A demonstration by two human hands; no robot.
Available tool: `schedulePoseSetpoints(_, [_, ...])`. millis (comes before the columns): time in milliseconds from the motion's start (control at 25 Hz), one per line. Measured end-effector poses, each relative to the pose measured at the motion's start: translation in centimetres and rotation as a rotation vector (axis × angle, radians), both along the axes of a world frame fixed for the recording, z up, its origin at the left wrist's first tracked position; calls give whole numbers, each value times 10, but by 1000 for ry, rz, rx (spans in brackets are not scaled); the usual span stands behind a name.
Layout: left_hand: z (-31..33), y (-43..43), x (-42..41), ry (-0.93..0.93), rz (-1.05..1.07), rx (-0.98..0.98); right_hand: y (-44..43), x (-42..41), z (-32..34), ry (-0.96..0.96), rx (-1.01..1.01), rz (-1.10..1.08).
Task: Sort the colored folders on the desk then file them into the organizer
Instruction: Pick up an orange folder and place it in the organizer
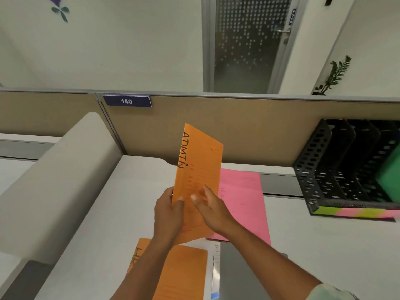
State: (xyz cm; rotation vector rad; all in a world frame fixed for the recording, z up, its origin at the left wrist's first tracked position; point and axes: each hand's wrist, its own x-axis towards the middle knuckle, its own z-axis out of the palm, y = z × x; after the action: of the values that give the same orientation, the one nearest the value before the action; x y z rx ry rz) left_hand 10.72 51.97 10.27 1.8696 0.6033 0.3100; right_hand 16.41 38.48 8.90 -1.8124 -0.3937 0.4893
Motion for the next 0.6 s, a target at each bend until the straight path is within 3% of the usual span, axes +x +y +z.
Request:
schedulePoseSetpoints(400, [-1,-170,-35,-98,-264,60,-134,-19,54,-62,94,-174])
schedulePoseSetpoints(600, [-6,-258,-45,-83,-365,122,-218,-18,88,-289,-56,-334])
